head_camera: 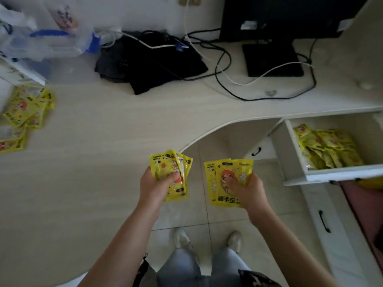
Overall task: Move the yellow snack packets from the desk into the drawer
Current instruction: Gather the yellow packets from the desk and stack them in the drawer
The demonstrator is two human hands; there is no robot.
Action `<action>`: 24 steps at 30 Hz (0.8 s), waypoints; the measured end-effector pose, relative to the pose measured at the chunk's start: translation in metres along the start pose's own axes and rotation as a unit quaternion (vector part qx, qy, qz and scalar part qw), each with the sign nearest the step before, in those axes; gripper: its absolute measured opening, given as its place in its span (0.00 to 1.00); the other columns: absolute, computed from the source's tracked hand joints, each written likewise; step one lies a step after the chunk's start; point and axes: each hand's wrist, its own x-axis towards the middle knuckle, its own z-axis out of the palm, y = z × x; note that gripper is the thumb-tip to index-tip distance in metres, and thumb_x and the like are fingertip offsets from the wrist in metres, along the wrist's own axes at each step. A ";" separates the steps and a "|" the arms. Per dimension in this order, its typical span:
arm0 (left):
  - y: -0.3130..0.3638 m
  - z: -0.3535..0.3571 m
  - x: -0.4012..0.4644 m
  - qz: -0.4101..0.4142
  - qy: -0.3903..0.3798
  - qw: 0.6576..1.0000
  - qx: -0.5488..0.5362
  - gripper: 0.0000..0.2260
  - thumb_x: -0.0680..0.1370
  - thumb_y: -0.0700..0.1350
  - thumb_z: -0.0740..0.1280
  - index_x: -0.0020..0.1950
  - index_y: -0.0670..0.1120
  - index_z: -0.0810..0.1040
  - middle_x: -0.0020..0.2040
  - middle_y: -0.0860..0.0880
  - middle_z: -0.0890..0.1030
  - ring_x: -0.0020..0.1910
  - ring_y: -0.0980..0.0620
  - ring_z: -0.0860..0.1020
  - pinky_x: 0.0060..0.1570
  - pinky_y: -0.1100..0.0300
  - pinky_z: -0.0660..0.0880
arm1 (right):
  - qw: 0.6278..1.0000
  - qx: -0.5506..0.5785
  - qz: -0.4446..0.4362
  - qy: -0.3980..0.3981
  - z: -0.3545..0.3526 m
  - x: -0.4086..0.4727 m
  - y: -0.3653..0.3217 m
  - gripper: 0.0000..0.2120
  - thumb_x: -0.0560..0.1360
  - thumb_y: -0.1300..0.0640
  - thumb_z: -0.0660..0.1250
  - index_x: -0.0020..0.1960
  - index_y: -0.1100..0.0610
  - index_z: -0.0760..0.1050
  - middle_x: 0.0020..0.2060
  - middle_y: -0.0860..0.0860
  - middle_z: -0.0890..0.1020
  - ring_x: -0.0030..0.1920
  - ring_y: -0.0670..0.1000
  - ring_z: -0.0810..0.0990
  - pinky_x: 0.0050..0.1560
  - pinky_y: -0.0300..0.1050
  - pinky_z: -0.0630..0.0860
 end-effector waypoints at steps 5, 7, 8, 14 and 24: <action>-0.006 0.085 -0.026 0.004 -0.054 0.998 0.032 0.16 0.67 0.41 0.78 0.53 0.45 0.81 0.46 0.47 0.86 0.44 0.48 0.85 0.44 0.53 0.81 | 0.997 0.058 0.030 0.052 -0.084 0.001 0.035 0.09 0.69 0.56 0.74 0.48 0.51 0.79 0.41 0.49 0.86 0.42 0.49 0.85 0.43 0.52 0.83; -0.010 0.122 -0.040 -0.002 -0.076 0.997 0.026 0.16 0.68 0.40 0.78 0.53 0.45 0.81 0.46 0.46 0.86 0.44 0.47 0.85 0.43 0.53 0.81 | 0.994 0.080 0.037 0.068 -0.118 0.003 0.048 0.10 0.69 0.57 0.75 0.48 0.51 0.79 0.41 0.49 0.86 0.42 0.50 0.86 0.43 0.52 0.83; -0.012 0.140 -0.047 -0.002 -0.085 0.996 0.026 0.15 0.68 0.40 0.78 0.53 0.44 0.81 0.46 0.46 0.86 0.44 0.48 0.85 0.42 0.54 0.81 | 0.992 0.090 0.041 0.074 -0.135 0.005 0.054 0.10 0.69 0.57 0.75 0.49 0.51 0.79 0.41 0.49 0.86 0.43 0.49 0.86 0.43 0.51 0.83; -0.025 0.245 -0.082 -0.025 -0.121 0.992 0.038 0.15 0.67 0.41 0.79 0.51 0.45 0.82 0.43 0.46 0.87 0.41 0.48 0.85 0.36 0.55 0.80 | 0.984 0.130 0.057 0.105 -0.228 0.021 0.082 0.11 0.70 0.58 0.74 0.51 0.52 0.78 0.42 0.49 0.85 0.40 0.48 0.85 0.37 0.45 0.82; -0.012 0.361 -0.093 -0.035 -0.169 0.984 0.039 0.15 0.68 0.39 0.77 0.53 0.43 0.81 0.46 0.45 0.86 0.43 0.47 0.85 0.40 0.54 0.81 | 0.970 0.183 0.079 0.138 -0.314 0.070 0.096 0.11 0.73 0.58 0.71 0.55 0.52 0.76 0.47 0.50 0.85 0.46 0.51 0.85 0.47 0.54 0.82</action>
